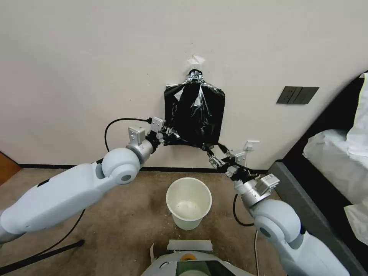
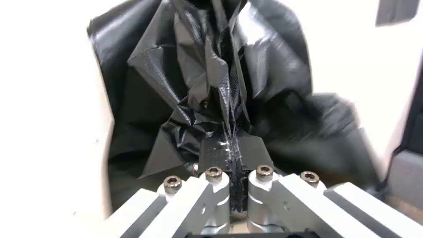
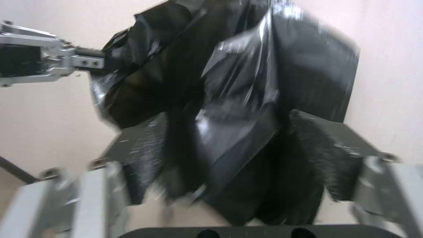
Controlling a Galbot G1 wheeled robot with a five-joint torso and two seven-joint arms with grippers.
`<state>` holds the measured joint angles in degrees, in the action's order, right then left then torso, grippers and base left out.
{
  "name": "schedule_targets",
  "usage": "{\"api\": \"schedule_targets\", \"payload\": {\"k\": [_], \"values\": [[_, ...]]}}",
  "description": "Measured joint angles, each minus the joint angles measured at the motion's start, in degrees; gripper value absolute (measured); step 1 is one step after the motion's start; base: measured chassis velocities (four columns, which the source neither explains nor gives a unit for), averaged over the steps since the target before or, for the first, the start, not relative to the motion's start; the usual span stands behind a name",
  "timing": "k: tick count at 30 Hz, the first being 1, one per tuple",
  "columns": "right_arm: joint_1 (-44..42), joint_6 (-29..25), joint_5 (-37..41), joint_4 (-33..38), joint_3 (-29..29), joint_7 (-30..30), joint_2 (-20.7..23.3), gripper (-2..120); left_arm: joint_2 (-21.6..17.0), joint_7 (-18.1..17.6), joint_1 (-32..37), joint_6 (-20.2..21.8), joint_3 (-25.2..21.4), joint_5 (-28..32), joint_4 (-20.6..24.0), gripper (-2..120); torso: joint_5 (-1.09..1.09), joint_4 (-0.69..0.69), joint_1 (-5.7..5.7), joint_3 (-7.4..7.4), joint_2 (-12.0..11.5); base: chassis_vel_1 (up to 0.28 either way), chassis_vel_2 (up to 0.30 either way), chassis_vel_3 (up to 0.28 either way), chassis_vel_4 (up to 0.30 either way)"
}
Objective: Place a trash bag onto the trash bin.
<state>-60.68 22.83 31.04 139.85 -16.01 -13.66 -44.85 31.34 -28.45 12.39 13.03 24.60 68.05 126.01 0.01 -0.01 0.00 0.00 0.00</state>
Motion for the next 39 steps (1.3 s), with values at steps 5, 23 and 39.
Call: {"api": "schedule_targets", "payload": {"k": [5, 23, 39], "values": [[20.6, 5.4, 5.3, -3.9, 13.2, -2.0, 7.5, 100, 0.3, 0.5, 0.4, -0.4, -0.2, -0.9, 0.1, 0, -0.03, 0.02, 0.00, 0.00, 0.0, 0.000, 0.000, 0.000, 0.000], [43.9, 17.3, 4.7, -14.1, 36.1, -5.0, 8.1, 100, 0.5, 1.5, 1.3, -0.5, -1.2, -1.4, 1.4, 0, 0.00, 0.01, 0.00, 0.01, 0.0, 0.000, 0.000, 0.000, 0.000], [49.7, 19.6, -4.2, -17.3, 43.7, -5.6, 8.6, 98, 0.1, 1.7, 2.9, -0.3, -3.1, -1.4, 2.7, 0, -0.01, 0.01, 0.00, 0.00, 0.0, 0.000, 0.000, 0.000, 0.000]]}}
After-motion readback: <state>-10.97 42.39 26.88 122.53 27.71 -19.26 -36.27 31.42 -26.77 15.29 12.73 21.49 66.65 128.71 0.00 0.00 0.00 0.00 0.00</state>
